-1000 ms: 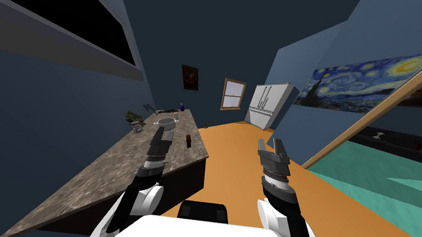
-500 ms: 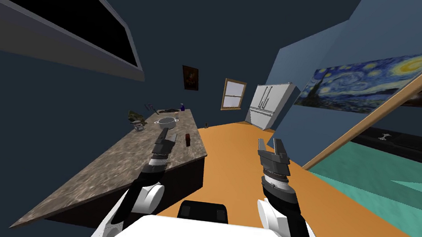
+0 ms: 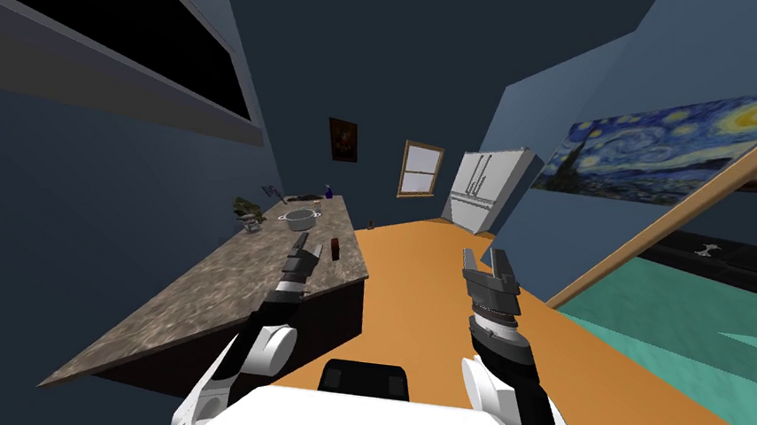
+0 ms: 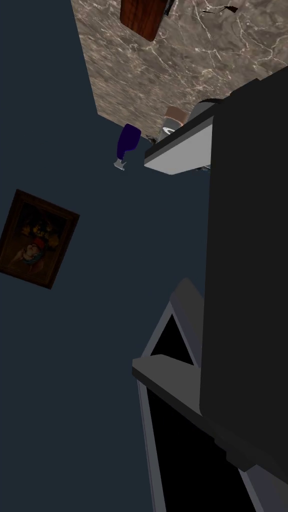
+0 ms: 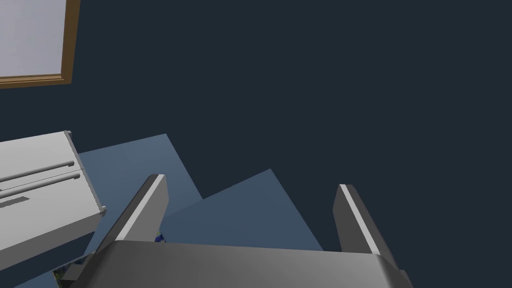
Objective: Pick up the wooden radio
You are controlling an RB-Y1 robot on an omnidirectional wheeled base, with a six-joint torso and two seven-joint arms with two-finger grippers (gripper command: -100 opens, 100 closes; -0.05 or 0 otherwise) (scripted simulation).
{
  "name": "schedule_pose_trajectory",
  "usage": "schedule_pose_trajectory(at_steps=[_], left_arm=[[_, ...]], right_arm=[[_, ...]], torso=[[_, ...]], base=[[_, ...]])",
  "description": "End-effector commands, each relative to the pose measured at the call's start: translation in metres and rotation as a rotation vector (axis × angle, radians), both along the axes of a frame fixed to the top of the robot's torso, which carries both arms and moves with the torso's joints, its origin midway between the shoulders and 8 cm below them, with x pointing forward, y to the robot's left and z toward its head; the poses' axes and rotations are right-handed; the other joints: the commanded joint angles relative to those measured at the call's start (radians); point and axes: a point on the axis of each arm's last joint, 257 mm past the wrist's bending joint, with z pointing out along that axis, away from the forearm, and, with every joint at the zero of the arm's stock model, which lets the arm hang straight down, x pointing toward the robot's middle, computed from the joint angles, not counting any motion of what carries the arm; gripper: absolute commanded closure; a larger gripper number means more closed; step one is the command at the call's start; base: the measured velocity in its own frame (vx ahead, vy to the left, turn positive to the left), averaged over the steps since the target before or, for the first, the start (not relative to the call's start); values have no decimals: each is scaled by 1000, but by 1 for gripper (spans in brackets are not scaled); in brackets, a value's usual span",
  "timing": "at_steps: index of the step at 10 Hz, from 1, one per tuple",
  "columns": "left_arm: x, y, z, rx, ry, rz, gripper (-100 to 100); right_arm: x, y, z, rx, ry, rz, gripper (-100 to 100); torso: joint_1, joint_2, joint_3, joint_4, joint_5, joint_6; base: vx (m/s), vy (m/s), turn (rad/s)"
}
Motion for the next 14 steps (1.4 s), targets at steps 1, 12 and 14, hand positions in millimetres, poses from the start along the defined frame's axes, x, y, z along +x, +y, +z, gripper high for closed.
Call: schedule_pose_trajectory(at_steps=[1, 12, 14], left_arm=[[7, 1, -15, -40, 51, -17, -100], [33, 52, -103, -141, 318, 40, -100], [31, 69, -117, -134, 358, 76, -100]], right_arm=[[0, 0, 0, 0, 0, 0, 0], [0, 0, 0, 0, 0, 0, 0], [0, 0, 0, 0, 0, 0, 0]], torso=[[0, 0, 0, 0, 0, 0], [0, -5, -3, -1, 0, 0], [0, -5, -3, -1, 0, 0]], base=[[-7, -54, 40], [18, -54, 33], [61, -64, 22]])
